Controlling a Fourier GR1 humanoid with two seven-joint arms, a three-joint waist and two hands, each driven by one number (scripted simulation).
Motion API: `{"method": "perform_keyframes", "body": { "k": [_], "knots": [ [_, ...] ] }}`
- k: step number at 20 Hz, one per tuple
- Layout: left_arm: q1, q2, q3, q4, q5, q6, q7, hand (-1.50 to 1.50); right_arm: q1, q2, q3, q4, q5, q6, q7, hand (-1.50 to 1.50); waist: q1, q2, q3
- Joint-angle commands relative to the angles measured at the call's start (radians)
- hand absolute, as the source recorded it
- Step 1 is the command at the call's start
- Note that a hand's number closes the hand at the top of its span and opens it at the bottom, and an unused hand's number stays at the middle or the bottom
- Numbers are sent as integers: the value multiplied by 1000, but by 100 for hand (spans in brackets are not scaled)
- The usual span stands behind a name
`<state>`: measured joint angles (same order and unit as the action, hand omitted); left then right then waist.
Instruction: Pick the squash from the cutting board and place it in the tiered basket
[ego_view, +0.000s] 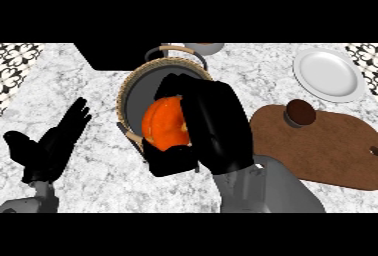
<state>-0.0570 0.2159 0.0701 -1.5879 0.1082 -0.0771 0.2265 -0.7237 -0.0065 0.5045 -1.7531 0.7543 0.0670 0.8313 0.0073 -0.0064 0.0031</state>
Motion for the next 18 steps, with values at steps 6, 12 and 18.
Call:
{"method": "perform_keyframes", "body": {
  "k": [6,12,18],
  "knots": [
    [3,-21,3,-14,-13,2,10,0,-5,6,44,217,67,-151,-114,150,2,7,-3],
    [1,-50,-26,-3,-37,3,-21,0,-148,6,89,441,57,-361,-107,150,12,9,-4],
    [-7,-2,39,30,-7,-39,-36,0,-158,6,83,498,-23,-527,-172,-150,7,8,-3]
  ]
}}
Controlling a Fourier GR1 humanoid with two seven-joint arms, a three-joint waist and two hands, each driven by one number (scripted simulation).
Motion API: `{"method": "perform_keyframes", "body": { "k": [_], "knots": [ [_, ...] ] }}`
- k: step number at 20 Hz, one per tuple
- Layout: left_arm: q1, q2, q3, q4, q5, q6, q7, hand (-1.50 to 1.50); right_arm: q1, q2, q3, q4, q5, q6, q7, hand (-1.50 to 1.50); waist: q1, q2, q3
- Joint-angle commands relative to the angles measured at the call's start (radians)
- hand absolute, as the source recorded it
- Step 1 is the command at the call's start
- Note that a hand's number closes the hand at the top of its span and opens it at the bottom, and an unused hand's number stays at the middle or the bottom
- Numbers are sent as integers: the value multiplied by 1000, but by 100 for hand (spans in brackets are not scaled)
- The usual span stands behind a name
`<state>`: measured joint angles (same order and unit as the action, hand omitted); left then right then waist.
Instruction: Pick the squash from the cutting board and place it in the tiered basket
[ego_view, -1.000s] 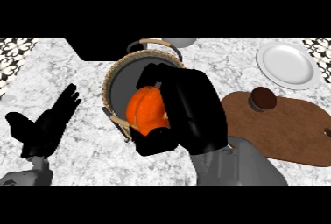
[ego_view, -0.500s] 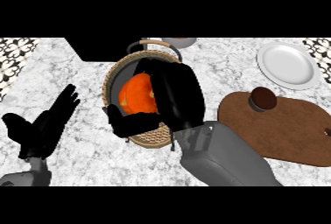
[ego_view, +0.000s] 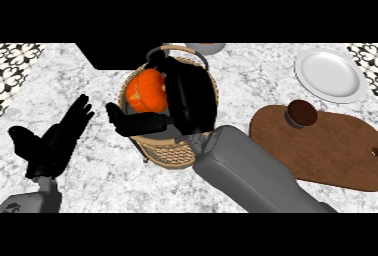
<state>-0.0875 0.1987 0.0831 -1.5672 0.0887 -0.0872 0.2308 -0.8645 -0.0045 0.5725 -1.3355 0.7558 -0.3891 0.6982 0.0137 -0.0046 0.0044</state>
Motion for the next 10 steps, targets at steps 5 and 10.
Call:
{"method": "perform_keyframes", "body": {
  "k": [5,10],
  "knots": [
    [34,8,19,6,-2,-25,-28,0,-83,4,-19,159,-56,-63,-108,-150,0,6,-5],
    [42,-17,5,2,-5,-16,-28,0,-50,4,-26,84,-141,-169,-58,-150,-5,5,-5]
  ]
}}
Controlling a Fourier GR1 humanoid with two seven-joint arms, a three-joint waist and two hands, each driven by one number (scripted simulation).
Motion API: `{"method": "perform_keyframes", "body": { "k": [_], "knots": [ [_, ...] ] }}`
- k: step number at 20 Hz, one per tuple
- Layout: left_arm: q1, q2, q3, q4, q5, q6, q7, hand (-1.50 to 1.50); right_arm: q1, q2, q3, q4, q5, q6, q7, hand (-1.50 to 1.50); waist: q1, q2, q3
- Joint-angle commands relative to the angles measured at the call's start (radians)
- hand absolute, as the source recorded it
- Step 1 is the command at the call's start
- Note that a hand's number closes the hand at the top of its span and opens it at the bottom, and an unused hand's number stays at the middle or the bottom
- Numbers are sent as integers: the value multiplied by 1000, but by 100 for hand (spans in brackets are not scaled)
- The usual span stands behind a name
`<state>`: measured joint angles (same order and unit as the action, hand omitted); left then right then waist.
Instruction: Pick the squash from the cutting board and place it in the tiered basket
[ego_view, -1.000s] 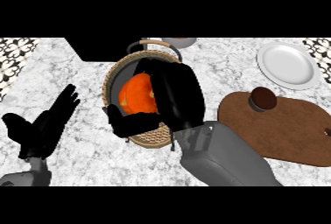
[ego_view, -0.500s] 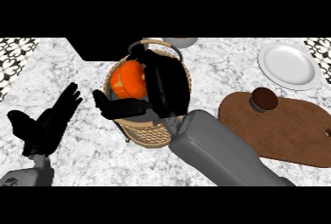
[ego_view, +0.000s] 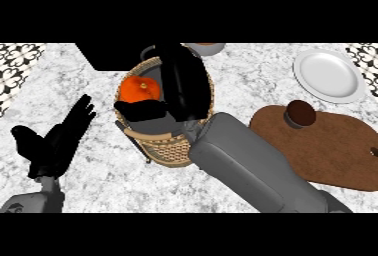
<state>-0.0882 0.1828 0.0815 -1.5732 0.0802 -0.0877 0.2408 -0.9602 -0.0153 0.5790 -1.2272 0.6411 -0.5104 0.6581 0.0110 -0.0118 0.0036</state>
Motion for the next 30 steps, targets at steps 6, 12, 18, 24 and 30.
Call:
{"method": "perform_keyframes", "body": {
  "k": [6,12,18,24,30],
  "knots": [
    [-11,17,34,50,10,-22,-39,0,50,14,-110,-76,-193,-158,-65,-150,-4,14,-4],
    [12,11,21,-35,19,-15,32,0,43,15,-264,-117,-328,-238,-123,-150,5,14,-3],
    [33,10,30,-9,5,-17,-9,0,211,-157,-394,-346,-356,-183,-143,-150,-21,9,-3],
    [27,-2,30,-13,-9,1,-11,0,316,-287,-550,-496,-435,-98,-100,-150,-21,9,-3],
    [41,10,48,-20,13,-25,-14,0,465,-446,-809,-532,-717,111,-251,-150,-21,12,-2]
  ]
}}
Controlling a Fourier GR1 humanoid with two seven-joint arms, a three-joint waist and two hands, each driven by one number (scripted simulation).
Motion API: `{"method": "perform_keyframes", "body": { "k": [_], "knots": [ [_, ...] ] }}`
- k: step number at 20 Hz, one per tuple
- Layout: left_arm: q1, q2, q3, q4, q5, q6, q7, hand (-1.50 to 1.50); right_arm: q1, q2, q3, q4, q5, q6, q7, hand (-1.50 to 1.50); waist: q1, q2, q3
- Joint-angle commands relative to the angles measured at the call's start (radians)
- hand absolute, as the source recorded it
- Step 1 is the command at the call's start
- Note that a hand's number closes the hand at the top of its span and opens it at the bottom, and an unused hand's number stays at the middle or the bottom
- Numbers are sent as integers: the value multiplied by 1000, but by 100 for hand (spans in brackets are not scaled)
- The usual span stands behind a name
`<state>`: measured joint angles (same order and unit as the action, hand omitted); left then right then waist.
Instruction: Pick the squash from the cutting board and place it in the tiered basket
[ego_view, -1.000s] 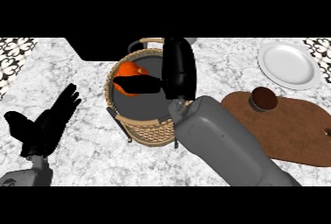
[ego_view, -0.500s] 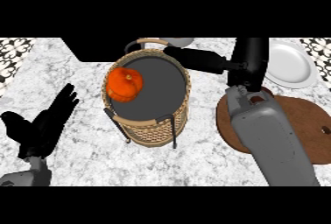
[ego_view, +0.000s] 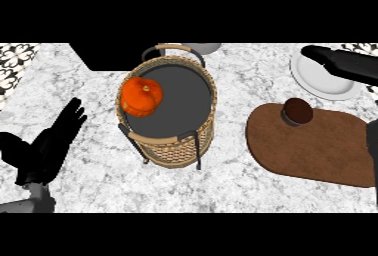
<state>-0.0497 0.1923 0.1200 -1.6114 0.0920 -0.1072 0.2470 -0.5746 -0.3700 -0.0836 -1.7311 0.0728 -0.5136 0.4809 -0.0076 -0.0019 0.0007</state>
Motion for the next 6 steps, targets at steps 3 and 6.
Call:
{"method": "perform_keyframes", "body": {
  "k": [3,6],
  "knots": [
    [-52,-23,-18,76,-39,17,-31,0,141,-133,-215,-61,-209,196,-69,-150,-7,2,0],
    [28,-10,2,16,4,-25,-32,0,211,-165,-304,-75,-279,278,-116,-150,1,0,0]
  ]
}}
